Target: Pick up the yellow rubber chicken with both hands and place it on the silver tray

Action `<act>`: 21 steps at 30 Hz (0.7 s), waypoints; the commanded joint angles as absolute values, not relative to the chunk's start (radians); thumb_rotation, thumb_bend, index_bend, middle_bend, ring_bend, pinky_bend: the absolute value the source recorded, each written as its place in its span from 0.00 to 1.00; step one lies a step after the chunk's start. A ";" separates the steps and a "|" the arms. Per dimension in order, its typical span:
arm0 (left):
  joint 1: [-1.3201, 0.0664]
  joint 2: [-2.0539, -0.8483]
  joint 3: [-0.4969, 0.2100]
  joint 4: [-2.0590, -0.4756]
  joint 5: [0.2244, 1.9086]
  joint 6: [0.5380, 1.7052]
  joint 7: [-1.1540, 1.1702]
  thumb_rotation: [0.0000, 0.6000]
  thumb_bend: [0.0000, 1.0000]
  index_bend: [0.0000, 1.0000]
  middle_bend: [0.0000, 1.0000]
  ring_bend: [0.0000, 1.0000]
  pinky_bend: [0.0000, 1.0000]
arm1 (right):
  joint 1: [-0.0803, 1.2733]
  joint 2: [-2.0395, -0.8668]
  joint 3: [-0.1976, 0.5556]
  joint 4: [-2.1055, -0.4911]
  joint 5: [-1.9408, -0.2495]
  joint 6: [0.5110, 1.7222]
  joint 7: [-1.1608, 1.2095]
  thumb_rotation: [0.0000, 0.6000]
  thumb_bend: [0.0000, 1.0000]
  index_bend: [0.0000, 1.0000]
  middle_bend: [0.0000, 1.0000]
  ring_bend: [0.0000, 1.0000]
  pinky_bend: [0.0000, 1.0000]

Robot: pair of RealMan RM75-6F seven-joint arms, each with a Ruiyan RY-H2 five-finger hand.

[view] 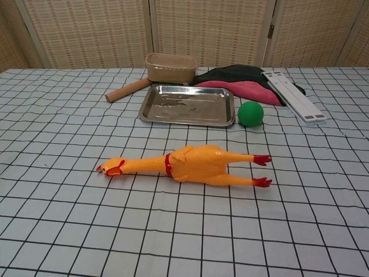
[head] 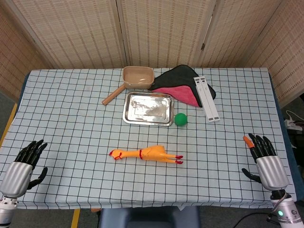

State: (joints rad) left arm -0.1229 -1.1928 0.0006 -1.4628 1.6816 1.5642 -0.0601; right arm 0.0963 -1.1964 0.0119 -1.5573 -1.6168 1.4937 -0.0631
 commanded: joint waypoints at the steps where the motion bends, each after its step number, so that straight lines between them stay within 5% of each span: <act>1: -0.127 -1.191 0.017 -1.480 1.667 1.520 -0.051 1.00 0.43 0.00 0.01 0.00 0.14 | 0.094 -1.197 0.009 -1.565 -1.616 1.489 -0.071 1.00 0.11 0.00 0.00 0.00 0.00; 9: -0.185 -1.209 0.060 -1.526 1.725 1.420 -0.096 1.00 0.43 0.00 0.02 0.00 0.15 | 0.091 -1.190 0.013 -1.576 -1.609 1.495 -0.072 1.00 0.11 0.00 0.00 0.00 0.00; 21: -0.381 -1.378 -0.030 -1.569 1.664 1.155 0.081 1.00 0.42 0.00 0.05 0.02 0.17 | 0.096 -1.194 0.018 -1.571 -1.587 1.474 -0.083 1.00 0.11 0.00 0.00 0.00 0.00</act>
